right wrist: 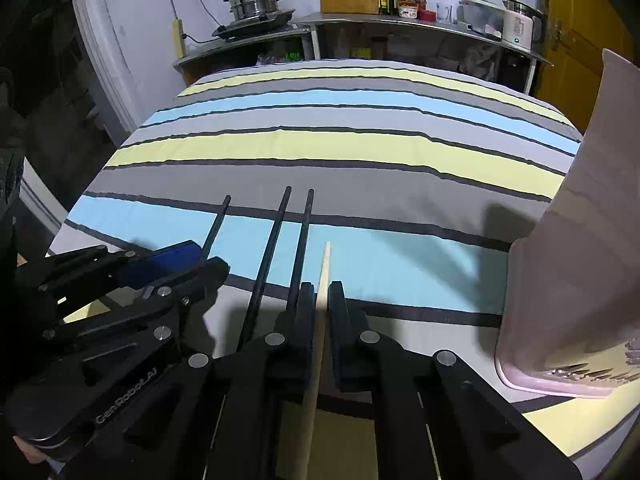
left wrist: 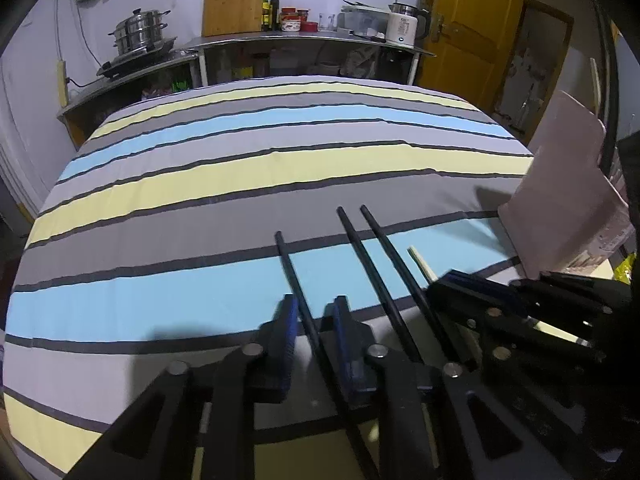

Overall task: Organize utensils
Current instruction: 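Grasp a wooden chopstick with the right tool while the left tool grasps a black chopstick, then carry both held chopsticks upright to the pink basket and lower them in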

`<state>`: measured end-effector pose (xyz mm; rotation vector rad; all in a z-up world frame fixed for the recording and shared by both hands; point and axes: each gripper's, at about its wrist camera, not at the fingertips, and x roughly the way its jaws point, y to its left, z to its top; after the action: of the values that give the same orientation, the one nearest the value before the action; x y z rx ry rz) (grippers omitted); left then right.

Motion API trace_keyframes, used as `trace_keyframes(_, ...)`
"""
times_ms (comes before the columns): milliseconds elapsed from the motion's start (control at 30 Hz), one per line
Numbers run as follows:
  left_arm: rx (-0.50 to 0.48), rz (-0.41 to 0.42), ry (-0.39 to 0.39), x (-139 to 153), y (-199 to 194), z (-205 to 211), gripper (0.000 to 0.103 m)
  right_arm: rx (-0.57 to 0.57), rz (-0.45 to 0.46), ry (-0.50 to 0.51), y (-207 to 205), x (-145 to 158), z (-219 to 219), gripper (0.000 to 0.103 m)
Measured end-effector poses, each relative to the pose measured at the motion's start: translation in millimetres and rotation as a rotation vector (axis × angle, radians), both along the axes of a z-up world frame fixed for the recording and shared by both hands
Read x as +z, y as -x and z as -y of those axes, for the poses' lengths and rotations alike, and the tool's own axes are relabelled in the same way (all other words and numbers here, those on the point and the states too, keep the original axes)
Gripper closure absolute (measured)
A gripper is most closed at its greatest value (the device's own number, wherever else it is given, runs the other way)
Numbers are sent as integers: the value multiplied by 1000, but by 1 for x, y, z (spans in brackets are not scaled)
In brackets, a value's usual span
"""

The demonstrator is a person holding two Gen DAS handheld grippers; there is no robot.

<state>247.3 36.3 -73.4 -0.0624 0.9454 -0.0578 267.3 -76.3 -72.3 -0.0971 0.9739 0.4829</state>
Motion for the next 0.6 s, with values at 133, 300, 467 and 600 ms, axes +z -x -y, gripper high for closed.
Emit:
trace_keyframes(133,12,-18,67,3,2,-13,96,-1,-16,-44,3,5,5,97)
trace_keyframes(300,0,11,97,19,13,-15,97,4,14,-89,13,25,15,97)
trace_keyframes(467,-15,61,123,48,29,-17,98,6,54,-130,21,50,24,97)
trace_keyframes(600,-25,96,148,72,41,-18,98,-10,81,-167,30,71,37,97)
